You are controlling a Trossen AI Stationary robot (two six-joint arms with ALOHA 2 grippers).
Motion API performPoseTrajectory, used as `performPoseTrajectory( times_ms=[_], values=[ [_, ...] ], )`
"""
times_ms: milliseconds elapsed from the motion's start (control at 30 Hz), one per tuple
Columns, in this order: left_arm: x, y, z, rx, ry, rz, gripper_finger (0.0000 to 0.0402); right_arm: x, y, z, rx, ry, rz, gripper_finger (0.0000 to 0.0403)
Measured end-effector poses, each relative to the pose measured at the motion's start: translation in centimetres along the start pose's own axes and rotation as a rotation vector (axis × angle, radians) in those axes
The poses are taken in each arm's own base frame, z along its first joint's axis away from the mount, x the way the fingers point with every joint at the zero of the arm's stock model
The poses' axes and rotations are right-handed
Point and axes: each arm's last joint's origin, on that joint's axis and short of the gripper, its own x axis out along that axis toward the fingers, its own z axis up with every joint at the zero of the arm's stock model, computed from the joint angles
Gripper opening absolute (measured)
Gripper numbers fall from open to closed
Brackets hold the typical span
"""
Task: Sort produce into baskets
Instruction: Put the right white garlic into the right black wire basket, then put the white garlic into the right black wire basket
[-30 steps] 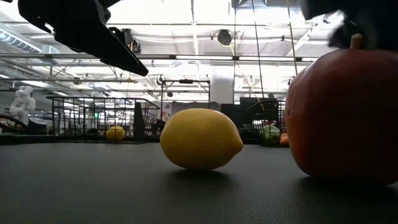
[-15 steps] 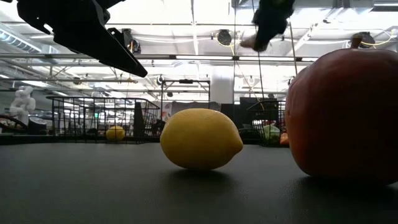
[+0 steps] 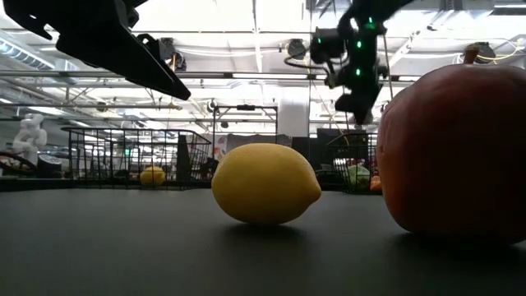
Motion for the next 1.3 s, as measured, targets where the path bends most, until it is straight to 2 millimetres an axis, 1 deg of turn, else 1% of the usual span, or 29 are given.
performPoseTrajectory(
  times_ms=[133,267,367,533,633,733,800,867,933,1000,1067,1133,1233,1300],
  values=[
    [0.0,0.0,0.0,-0.002,0.000,-0.002,0.0343,3.4,-1.1,0.3,-0.012,0.005,0.076,0.0217],
    [0.0,0.0,0.0,-0.021,0.004,-0.002,0.0343,5.4,-2.1,-0.2,-0.027,0.038,0.066,0.0221],
    [0.0,0.0,0.0,-0.023,0.004,-0.002,0.0343,6.0,-2.6,-0.5,-0.055,0.066,0.054,0.0236],
    [0.0,0.0,0.0,-0.044,0.000,-0.003,0.0343,6.6,-3.1,-0.5,-0.050,0.067,0.043,0.0278],
    [-0.1,-0.1,0.0,-0.073,0.001,-0.010,0.0343,6.6,-3.1,-0.6,-0.053,0.074,0.043,0.0299],
    [-0.2,-0.5,-0.1,-0.069,0.005,-0.039,0.0343,6.1,-2.6,-0.6,-0.044,0.071,0.049,0.0312],
    [-0.4,-0.8,-0.2,-0.061,0.004,-0.050,0.0343,5.0,-2.3,-0.9,-0.045,0.059,0.062,0.0316],
    [-0.6,-1.1,-0.1,-0.052,0.007,-0.059,0.0343,3.0,-2.0,-1.0,-0.030,0.004,0.073,0.0317],
    [-1.1,-1.5,0.2,-0.043,0.011,-0.071,0.0343,0.5,-2.1,-1.5,-0.003,-0.066,0.092,0.0317],
    [-1.7,-1.9,0.6,-0.045,0.022,-0.089,0.0343,-2.6,-2.2,-2.2,0.049,-0.164,0.125,0.0317],
    [-2.7,-2.2,1.0,-0.054,0.051,-0.125,0.0343,-6.0,-2.5,-3.5,0.122,-0.269,0.181,0.0318],
    [-3.6,-2.6,1.1,-0.086,0.091,-0.185,0.0343,-9.2,-2.7,-5.0,0.199,-0.363,0.288,0.0318],
    [-4.8,-3.6,0.4,-0.151,0.181,-0.284,0.0343,-13.0,-2.3,-7.3,0.269,-0.452,0.481,0.0318],
    [-5.3,-4.1,-0.4,-0.193,0.243,-0.284,0.0343,-15.1,-1.5,-8.6,0.274,-0.496,0.569,0.0318]
  ],
)
